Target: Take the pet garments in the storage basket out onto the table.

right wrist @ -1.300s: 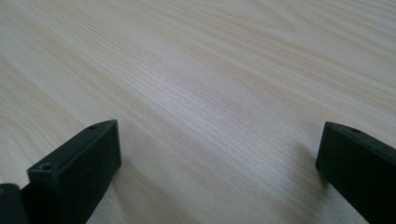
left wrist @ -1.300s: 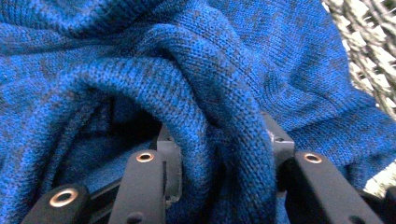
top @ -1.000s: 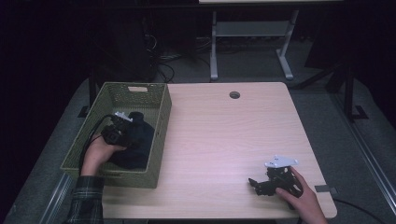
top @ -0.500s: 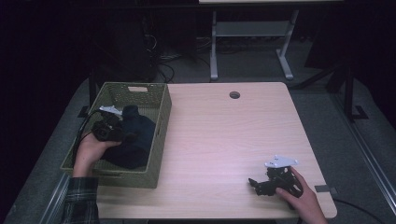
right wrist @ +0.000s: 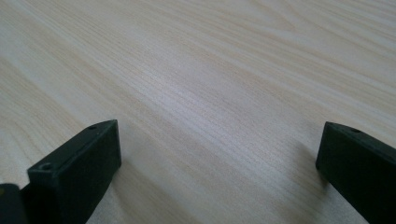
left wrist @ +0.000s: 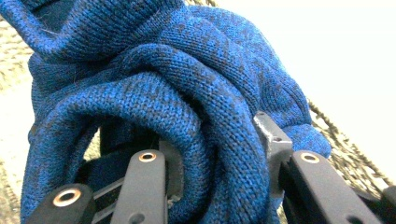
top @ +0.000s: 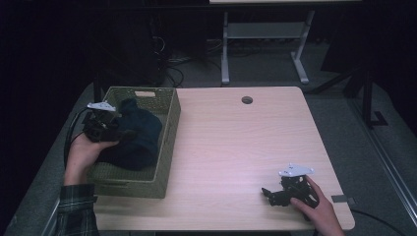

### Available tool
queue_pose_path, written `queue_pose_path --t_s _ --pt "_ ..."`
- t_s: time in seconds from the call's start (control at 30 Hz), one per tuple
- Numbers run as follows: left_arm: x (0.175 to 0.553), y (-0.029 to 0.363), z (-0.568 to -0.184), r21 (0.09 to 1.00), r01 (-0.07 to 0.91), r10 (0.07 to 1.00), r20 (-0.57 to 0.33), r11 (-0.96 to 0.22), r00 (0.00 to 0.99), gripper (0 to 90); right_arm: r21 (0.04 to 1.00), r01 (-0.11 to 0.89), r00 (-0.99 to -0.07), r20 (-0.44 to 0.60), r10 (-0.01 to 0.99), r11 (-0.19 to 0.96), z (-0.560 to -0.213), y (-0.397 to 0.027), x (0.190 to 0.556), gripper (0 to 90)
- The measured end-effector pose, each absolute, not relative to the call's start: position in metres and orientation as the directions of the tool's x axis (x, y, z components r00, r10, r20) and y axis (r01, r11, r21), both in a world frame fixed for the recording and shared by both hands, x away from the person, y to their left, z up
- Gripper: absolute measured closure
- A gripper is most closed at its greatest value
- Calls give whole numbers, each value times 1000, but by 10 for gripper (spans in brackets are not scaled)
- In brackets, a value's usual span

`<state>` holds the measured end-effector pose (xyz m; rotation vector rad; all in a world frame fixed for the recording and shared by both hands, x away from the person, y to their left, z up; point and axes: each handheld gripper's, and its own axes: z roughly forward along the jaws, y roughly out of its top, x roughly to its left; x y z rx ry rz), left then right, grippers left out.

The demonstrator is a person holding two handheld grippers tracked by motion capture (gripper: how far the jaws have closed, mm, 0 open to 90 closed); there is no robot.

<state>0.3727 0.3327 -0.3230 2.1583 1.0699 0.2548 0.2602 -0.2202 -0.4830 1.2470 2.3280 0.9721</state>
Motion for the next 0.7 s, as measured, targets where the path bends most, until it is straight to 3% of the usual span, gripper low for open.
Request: queue_pose_path --t_s 0.4,0.7 --pt "371 336 -294 702 592 738 -141 -396 660 616 699 603 -565 32 825 385 -483 -220 260 0" --pt "369 318 -269 733 545 706 -125 -408 697 617 699 602 -565 31 825 385 -483 -220 260 0"
